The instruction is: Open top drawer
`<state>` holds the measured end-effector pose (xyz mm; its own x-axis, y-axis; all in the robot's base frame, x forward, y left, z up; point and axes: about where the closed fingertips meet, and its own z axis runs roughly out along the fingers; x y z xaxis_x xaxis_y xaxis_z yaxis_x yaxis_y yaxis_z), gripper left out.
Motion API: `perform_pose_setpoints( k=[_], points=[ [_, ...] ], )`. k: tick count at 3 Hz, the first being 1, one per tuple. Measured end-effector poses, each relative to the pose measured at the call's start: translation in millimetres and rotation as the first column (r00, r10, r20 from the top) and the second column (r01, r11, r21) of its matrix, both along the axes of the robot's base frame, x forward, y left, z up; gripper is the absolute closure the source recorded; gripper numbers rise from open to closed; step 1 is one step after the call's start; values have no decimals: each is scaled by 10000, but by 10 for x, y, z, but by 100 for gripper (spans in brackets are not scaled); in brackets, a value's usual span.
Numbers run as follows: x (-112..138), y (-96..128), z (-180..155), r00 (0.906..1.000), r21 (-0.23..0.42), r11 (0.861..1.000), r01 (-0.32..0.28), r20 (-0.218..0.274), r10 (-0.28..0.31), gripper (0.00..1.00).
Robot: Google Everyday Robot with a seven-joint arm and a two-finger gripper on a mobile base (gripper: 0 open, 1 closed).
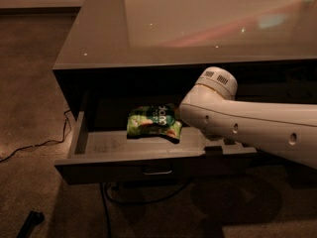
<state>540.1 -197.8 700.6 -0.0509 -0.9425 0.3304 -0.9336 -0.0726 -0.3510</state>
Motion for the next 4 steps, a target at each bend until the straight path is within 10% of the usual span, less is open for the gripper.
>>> perform_pose_setpoints(
  k=[4],
  points=[
    [67,109,-505,9908,506,9977,-454,-1252,514,100]
  ],
)
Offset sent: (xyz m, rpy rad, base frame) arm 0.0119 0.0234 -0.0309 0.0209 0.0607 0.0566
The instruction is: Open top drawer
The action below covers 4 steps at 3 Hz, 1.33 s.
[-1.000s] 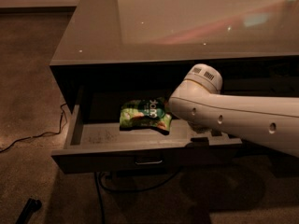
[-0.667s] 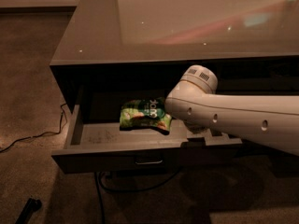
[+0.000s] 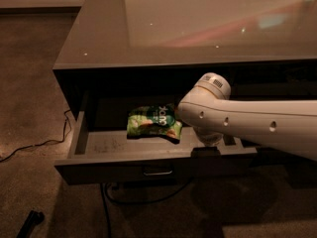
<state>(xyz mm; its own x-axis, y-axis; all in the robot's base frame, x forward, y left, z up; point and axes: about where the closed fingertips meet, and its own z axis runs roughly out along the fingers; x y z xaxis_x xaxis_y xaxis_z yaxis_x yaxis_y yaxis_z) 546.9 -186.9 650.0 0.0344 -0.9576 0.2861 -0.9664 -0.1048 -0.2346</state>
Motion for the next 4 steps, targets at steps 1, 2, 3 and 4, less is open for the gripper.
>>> perform_pose_setpoints(
  k=[1,2,3,4],
  points=[
    [-27,-44,-83,9994,-78,9999,96,-317,-98,100],
    [-160,-161,-171,9967,-387,9987,343,-720,-370,100],
    [-156,-160,-170,9967,-390,9986,345,-723,-372,81],
    [-157,-160,-170,9967,-390,9986,345,-723,-372,58]
  ],
)
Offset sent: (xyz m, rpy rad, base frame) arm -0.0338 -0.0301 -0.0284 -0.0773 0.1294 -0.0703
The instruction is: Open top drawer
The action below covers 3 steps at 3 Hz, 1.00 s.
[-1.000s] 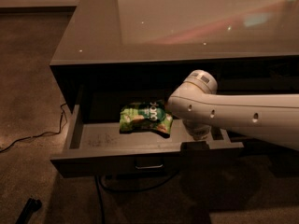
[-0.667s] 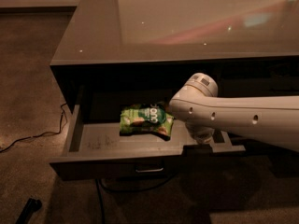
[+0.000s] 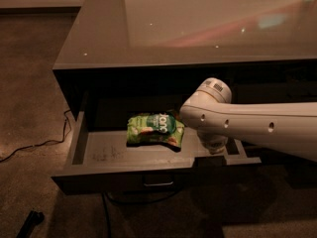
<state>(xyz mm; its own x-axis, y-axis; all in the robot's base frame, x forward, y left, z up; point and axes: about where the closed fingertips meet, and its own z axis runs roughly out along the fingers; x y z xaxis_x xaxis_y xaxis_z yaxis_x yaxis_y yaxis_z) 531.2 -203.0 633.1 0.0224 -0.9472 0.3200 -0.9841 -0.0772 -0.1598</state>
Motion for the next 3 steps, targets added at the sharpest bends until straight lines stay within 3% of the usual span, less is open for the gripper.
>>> perform_pose_setpoints(
  k=[2,3],
  points=[
    [0,0,0,10000,0,10000,0,0,0,12],
    [0,-1,0,10000,-1,10000,1,0,-1,0]
  ],
)
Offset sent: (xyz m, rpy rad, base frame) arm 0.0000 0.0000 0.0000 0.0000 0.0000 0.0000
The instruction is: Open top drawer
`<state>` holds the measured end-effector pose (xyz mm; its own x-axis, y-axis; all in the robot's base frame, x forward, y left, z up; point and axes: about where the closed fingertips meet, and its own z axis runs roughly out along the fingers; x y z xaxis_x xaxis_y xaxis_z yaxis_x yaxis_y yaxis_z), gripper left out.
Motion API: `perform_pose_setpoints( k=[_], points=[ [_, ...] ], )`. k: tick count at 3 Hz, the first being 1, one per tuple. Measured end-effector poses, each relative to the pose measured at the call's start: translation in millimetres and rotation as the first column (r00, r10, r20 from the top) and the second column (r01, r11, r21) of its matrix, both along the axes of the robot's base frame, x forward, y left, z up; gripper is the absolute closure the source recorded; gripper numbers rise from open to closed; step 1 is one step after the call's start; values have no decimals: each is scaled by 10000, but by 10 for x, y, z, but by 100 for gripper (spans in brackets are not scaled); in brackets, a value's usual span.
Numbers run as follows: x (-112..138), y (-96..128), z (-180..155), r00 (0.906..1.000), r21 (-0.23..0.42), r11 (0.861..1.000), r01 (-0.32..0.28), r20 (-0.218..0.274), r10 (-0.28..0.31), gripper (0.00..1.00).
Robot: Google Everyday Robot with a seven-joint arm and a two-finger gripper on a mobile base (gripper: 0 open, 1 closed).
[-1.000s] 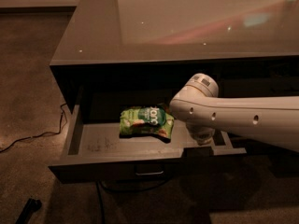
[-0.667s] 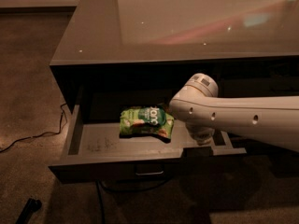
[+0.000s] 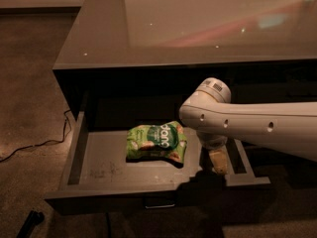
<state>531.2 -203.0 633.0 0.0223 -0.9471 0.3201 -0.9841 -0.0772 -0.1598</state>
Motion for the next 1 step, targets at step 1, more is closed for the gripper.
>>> perform_pose_setpoints(
  k=[1],
  points=[
    [0,0,0,10000,0,10000,0,0,0,0]
  ],
)
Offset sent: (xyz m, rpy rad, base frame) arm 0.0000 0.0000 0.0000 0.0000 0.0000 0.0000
